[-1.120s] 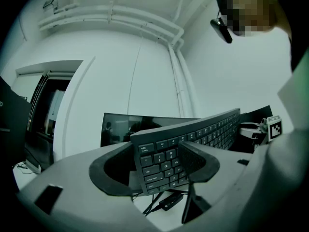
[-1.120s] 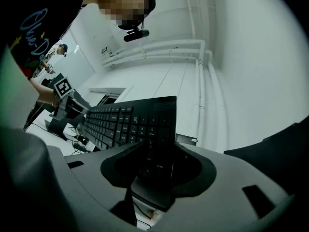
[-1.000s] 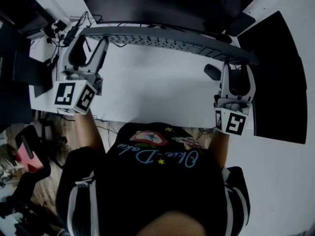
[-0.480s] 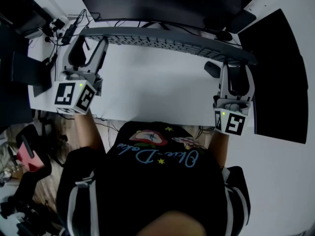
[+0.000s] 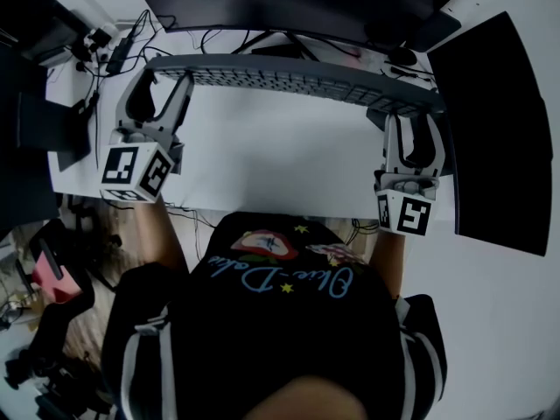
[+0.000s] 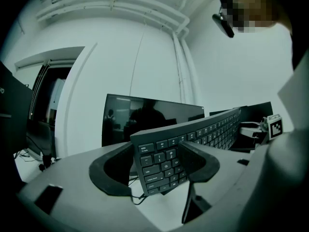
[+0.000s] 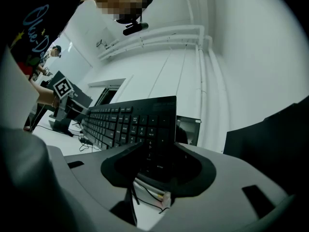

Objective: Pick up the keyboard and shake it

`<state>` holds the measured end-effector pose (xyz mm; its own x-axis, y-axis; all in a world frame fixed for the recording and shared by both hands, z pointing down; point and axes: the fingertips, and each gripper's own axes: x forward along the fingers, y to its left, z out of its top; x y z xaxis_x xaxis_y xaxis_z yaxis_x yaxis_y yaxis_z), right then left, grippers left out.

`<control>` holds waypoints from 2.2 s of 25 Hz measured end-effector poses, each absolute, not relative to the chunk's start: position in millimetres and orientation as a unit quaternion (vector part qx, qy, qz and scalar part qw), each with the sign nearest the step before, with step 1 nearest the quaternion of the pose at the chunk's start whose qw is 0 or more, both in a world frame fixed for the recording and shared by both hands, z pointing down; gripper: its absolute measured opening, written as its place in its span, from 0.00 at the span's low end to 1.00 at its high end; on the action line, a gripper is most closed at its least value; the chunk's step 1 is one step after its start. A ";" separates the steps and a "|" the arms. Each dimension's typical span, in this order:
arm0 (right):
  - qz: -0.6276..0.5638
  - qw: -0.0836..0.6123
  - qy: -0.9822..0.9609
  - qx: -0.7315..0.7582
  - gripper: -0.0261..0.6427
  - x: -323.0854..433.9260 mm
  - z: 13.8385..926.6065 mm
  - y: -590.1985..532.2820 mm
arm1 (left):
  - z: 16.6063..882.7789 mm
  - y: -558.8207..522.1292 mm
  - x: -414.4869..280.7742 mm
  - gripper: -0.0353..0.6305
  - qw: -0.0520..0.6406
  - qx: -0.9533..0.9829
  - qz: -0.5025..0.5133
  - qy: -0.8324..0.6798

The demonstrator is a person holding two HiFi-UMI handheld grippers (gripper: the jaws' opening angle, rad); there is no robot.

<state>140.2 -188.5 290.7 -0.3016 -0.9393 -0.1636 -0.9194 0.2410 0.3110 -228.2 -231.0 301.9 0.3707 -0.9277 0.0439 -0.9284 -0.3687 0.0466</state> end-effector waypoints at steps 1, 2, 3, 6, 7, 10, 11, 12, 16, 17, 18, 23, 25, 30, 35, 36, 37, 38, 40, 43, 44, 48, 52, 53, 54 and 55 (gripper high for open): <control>-0.172 0.032 -0.788 0.590 0.31 139.3 295.3 -189.1 | 307.8 -231.0 -228.8 0.46 0.037 0.827 0.009 -0.561; -0.167 0.035 -0.789 0.590 0.31 138.4 300.0 -189.5 | 314.0 -230.9 -229.5 0.46 0.043 0.826 0.012 -0.562; -0.162 0.039 -0.790 0.590 0.31 137.9 304.8 -189.8 | 320.5 -230.5 -230.3 0.46 0.050 0.825 0.015 -0.563; -0.142 0.050 -0.793 0.590 0.30 136.7 320.4 -190.2 | 341.0 -227.7 -233.0 0.46 0.073 0.823 0.029 -0.563; -0.134 0.054 -0.795 0.590 0.29 136.1 325.9 -190.6 | 348.0 -226.9 -233.9 0.46 0.081 0.822 0.033 -0.563; -0.112 0.066 -0.799 0.588 0.29 134.9 344.7 -193.0 | 368.7 -225.4 -236.2 0.46 0.098 0.819 0.042 -0.563; -0.105 0.072 -0.799 0.588 0.29 134.6 351.4 -193.5 | 376.1 -224.9 -236.6 0.46 0.104 0.818 0.048 -0.563; -0.098 0.078 -0.799 0.588 0.29 134.2 358.0 -193.6 | 383.2 -224.2 -237.1 0.46 0.110 0.818 0.054 -0.563; -0.069 0.090 -0.801 0.588 0.29 129.8 381.7 -192.2 | 405.1 -220.6 -241.9 0.46 0.129 0.814 0.075 -0.561; -0.061 0.092 -0.801 0.588 0.29 129.1 386.9 -191.9 | 409.4 -220.3 -243.2 0.46 0.131 0.814 0.080 -0.561; -0.053 0.094 -0.801 0.589 0.29 128.7 392.2 -191.5 | 413.8 -220.2 -244.5 0.46 0.132 0.814 0.085 -0.560; -0.011 0.108 -0.800 0.590 0.29 128.6 417.2 -189.4 | 432.5 -219.3 -245.7 0.46 0.145 0.812 0.109 -0.555; 0.006 0.117 -0.798 0.592 0.29 129.6 426.2 -188.9 | 438.0 -218.3 -242.6 0.46 0.154 0.811 0.117 -0.552; 0.037 0.133 -0.796 0.589 0.29 131.2 450.7 -185.6 | 460.8 -211.7 -239.7 0.46 0.180 0.806 0.143 -0.545; 0.068 0.152 -0.793 0.585 0.29 133.3 474.1 -183.6 | 483.4 -210.4 -238.5 0.45 0.201 0.802 0.164 -0.537; 0.074 0.157 -0.793 0.584 0.29 133.7 479.0 -183.3 | 488.1 -210.5 -238.3 0.45 0.206 0.802 0.168 -0.535; 0.080 0.161 -0.792 0.583 0.29 134.1 484.1 -183.0 | 492.9 -210.7 -238.2 0.45 0.211 0.801 0.171 -0.533; 0.086 0.166 -0.791 0.583 0.29 134.4 489.3 -182.6 | 497.7 -211.0 -238.0 0.45 0.216 0.800 0.174 -0.532; 0.096 0.173 -0.790 0.581 0.29 135.2 498.3 -182.4 | 507.0 -211.1 -237.2 0.45 0.223 0.798 0.183 -0.528; 0.112 0.180 -0.787 0.579 0.29 136.8 510.0 -182.0 | 516.9 -211.3 -234.5 0.45 0.233 0.798 0.193 -0.521; 0.119 0.183 -0.786 0.579 0.29 137.5 514.2 -181.8 | 519.3 -212.0 -233.9 0.45 0.236 0.797 0.195 -0.520; 0.149 0.187 -0.782 0.576 0.29 139.4 529.7 -182.6 | 525.3 -217.3 -231.5 0.45 0.241 0.797 0.197 -0.517; 0.178 0.186 -0.781 0.570 0.29 140.4 543.1 -183.9 | 532.6 -225.9 -229.4 0.45 0.246 0.797 0.206 -0.513; 0.184 0.187 -0.780 0.568 0.29 140.5 546.4 -184.5 | 535.5 -228.2 -229.1 0.45 0.248 0.796 0.209 -0.511; 0.190 0.188 -0.780 0.566 0.29 140.6 549.5 -185.2 | 538.2 -230.6 -228.9 0.45 0.251 0.795 0.210 -0.510; 0.196 0.189 -0.779 0.565 0.29 140.8 552.6 -186.1 | 540.7 -233.0 -228.6 0.45 0.252 0.795 0.212 -0.509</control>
<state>140.8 -186.1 552.6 -0.2905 -0.8059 0.5159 -0.9541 0.2852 -0.0918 -228.6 -233.0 540.7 0.3920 -0.7028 0.5936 -0.9165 -0.3543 0.1857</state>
